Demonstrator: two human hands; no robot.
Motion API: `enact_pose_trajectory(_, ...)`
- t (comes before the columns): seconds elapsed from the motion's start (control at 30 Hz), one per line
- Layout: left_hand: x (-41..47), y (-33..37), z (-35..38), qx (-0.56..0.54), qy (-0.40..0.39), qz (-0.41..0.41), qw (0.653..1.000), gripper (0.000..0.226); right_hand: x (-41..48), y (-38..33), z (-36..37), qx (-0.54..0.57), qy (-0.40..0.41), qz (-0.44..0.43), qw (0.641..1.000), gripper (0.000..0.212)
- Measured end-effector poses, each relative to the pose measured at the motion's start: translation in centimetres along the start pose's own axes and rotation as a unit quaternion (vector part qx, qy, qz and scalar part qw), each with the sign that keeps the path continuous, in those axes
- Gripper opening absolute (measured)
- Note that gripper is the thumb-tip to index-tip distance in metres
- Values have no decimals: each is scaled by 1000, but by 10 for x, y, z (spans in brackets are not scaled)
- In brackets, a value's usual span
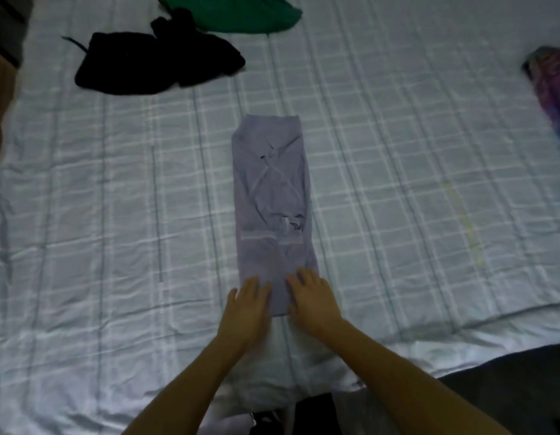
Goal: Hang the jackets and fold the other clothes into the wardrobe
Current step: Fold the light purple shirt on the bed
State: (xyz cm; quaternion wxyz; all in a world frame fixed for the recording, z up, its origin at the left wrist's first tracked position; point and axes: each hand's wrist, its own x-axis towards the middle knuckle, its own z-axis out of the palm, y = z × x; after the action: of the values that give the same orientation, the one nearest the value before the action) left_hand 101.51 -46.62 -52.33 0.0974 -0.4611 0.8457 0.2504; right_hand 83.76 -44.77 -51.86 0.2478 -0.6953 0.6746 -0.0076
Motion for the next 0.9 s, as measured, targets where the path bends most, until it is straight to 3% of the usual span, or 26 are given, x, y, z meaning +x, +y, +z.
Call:
enact_pose_trajectory(0.1,7,3,35,42,-69,5,997,91,0,2,36,-29,-52,-10,998,62)
enact_pose_trajectory(0.23,25,2,55,44,-24,3,999,57,11,6,59,-67,-6,-1,998,32)
enact_pose_trajectory(0.4,34,15,31,-38,33,-53,997,37,17,-1,49,-96,-44,42,994,29)
enact_pose_trajectory(0.57,23,21,-2,-71,-144,-70,984,31,2,-22,-4,-88,-187,51,977,30)
enact_pose_trajectory(0.67,9,22,-21,-123,-270,-37,954,27,-11,-32,-38,-98,-340,26,935,34)
enact_pose_trajectory(0.73,6,20,-38,-178,-294,-30,939,28,-14,-35,-57,-98,-395,39,912,42)
enact_pose_trajectory(0.77,7,19,-46,-201,-274,-31,940,31,-11,-34,-64,-102,-391,48,914,43)
enact_pose_trajectory(0.83,12,17,-65,-255,-159,-36,953,31,-1,-33,-77,-107,-300,80,944,40)
enact_pose_trajectory(0.9,20,18,-78,-269,27,-71,960,33,13,-31,-82,-97,-109,94,985,33)
